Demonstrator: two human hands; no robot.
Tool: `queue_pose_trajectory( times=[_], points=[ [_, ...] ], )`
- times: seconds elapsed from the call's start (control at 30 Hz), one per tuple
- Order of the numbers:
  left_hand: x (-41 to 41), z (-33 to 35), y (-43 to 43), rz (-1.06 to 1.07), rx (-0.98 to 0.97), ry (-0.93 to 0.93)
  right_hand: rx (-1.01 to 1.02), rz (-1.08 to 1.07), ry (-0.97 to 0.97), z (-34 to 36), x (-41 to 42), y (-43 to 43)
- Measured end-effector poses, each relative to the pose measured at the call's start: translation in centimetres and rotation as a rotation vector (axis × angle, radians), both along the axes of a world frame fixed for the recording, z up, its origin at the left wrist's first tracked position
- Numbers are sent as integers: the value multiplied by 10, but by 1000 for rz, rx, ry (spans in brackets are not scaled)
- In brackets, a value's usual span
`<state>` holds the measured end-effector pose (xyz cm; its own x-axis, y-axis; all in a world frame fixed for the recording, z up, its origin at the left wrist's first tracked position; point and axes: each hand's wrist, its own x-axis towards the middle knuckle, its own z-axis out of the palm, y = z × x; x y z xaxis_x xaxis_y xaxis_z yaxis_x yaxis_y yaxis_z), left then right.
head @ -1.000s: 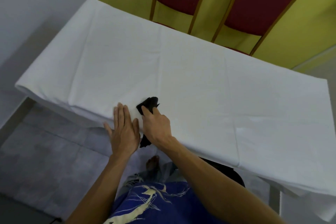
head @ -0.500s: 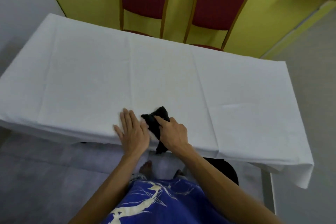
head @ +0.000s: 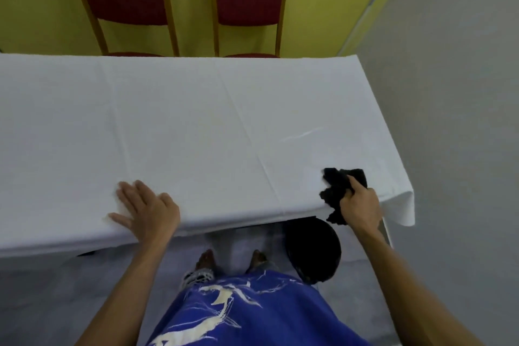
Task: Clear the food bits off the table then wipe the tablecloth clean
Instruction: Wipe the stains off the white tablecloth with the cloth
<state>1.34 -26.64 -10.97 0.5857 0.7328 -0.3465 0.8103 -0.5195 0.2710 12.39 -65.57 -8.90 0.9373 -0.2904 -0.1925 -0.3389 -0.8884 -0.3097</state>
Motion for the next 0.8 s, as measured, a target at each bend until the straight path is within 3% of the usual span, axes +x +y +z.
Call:
queue_pose_trajectory(
  times=[0.1, 0.23, 0.4, 0.57, 0.8],
  points=[
    [26, 8, -59, -238, -15, -86, 141, 19, -73, 2, 3, 37],
    [43, 4, -131, -510, -94, -94, 318, 276, -84, 11, -4, 115],
    [34, -14, -139, -600, -33, -1, 197, 542, -9, -3, -9, 101],
    [34, -13, -139, -640, 8, 31, 39, 436, -63, -11, 15, 12],
    [22, -18, -140, -638, 46, 27, -45, 30, -73, -3, 54, -117]
  ],
)
